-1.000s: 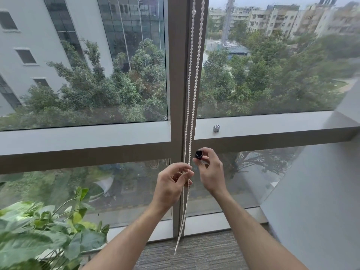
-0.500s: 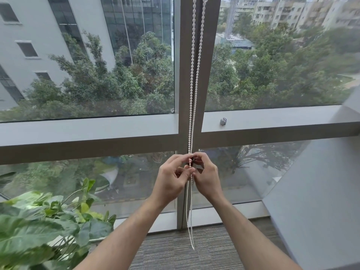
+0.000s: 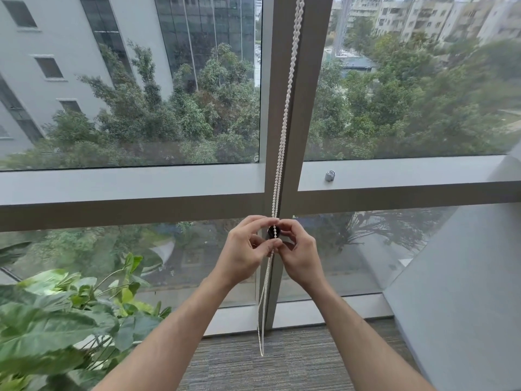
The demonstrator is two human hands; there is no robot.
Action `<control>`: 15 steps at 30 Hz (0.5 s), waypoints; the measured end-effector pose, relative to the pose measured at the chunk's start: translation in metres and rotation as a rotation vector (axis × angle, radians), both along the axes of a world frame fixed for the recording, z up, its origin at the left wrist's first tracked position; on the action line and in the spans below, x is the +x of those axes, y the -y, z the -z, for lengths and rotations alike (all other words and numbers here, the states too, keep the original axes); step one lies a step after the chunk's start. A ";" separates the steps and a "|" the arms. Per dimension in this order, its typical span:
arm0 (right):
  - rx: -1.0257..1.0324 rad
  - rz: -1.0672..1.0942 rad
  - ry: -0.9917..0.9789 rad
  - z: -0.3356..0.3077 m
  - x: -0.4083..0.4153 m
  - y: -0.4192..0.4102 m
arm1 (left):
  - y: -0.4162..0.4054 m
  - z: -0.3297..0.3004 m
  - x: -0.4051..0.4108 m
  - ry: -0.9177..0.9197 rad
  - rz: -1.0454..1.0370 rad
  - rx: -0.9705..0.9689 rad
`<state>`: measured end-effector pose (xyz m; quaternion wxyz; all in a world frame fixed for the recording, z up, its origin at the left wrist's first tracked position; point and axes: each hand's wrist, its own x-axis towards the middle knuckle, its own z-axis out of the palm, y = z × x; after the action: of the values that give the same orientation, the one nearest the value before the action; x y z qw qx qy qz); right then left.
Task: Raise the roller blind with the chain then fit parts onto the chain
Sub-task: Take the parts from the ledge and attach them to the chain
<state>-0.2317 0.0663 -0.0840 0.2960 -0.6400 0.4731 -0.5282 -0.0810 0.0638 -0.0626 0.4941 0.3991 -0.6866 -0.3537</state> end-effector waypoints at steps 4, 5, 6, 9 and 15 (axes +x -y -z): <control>-0.027 -0.008 0.031 -0.002 0.001 0.002 | 0.002 -0.004 0.004 0.051 -0.040 -0.033; -0.031 -0.014 0.038 -0.003 0.001 0.003 | 0.002 -0.005 0.004 0.060 -0.050 -0.040; -0.032 -0.020 0.042 -0.003 0.001 0.003 | 0.003 -0.006 0.005 0.059 -0.050 -0.039; -0.013 -0.044 0.067 -0.004 0.002 0.004 | 0.006 -0.008 0.008 0.044 -0.014 -0.004; 0.033 -0.081 0.128 -0.003 0.002 0.004 | 0.008 -0.007 0.007 -0.095 0.072 0.154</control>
<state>-0.2296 0.0623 -0.0812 0.3573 -0.6187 0.4355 -0.5476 -0.0744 0.0558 -0.0558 0.4809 0.3936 -0.6470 -0.4419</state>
